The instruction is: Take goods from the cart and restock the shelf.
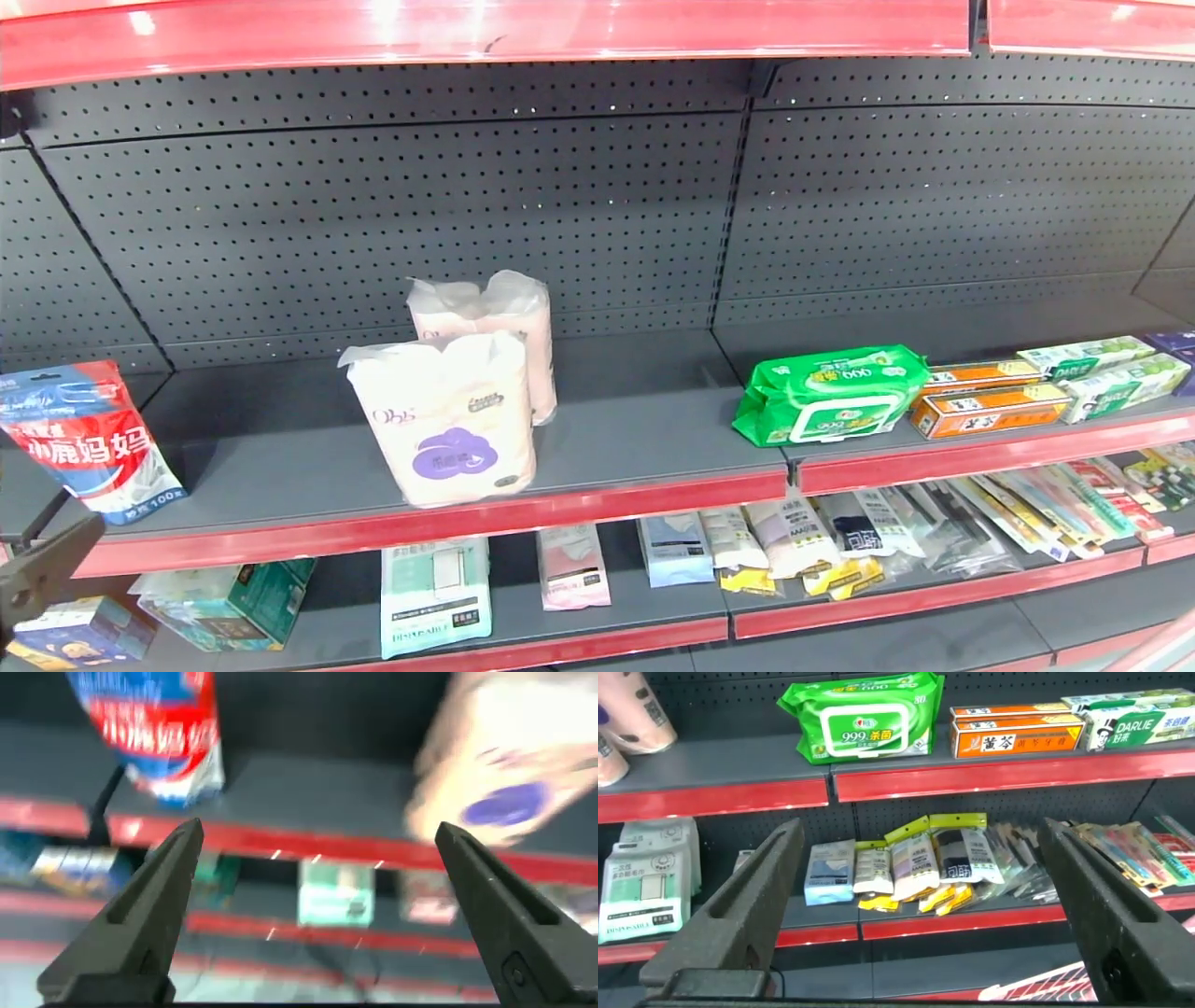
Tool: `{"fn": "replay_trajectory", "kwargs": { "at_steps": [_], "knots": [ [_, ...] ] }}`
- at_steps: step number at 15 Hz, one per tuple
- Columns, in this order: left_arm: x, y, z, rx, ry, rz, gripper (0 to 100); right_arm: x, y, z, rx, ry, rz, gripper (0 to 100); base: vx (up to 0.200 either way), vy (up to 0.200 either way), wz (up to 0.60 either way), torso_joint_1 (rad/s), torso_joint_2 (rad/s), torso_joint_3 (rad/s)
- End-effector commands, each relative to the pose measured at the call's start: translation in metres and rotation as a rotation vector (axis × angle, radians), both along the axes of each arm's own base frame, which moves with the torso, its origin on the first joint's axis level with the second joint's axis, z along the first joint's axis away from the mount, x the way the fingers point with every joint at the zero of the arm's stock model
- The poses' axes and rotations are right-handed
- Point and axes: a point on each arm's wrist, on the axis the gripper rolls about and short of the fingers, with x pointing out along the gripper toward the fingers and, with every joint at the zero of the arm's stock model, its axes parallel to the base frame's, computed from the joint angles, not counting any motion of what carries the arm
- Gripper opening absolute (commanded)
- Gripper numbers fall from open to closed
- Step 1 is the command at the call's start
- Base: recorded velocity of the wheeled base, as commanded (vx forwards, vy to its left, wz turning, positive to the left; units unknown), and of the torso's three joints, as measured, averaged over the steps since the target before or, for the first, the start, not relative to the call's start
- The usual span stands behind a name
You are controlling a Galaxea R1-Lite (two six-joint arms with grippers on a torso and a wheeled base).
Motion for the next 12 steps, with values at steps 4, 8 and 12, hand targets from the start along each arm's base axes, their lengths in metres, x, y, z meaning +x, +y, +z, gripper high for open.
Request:
{"fn": "replay_trajectory", "kwargs": {
  "at_steps": [4, 8, 12],
  "knots": [
    [0.111, 0.014, -0.043, 0.005, 0.257, 0.072, 100, 0.000, 0.000, 0.000, 0.000, 0.001, 0.001, 100, 0.000, 0.000, 0.00, 0.000, 0.00, 0.000],
    [0.137, 0.014, -0.072, -0.006, 0.348, 0.049, 100, 0.000, 0.000, 0.000, 0.000, 0.003, 0.001, 100, 0.000, 0.000, 0.00, 0.000, 0.00, 0.000],
    [0.160, 0.003, -0.090, 0.005, 0.336, 0.000, 100, 0.000, 0.000, 0.000, 0.000, 0.001, 0.001, 100, 0.000, 0.000, 0.00, 0.000, 0.00, 0.000]
  ]
}}
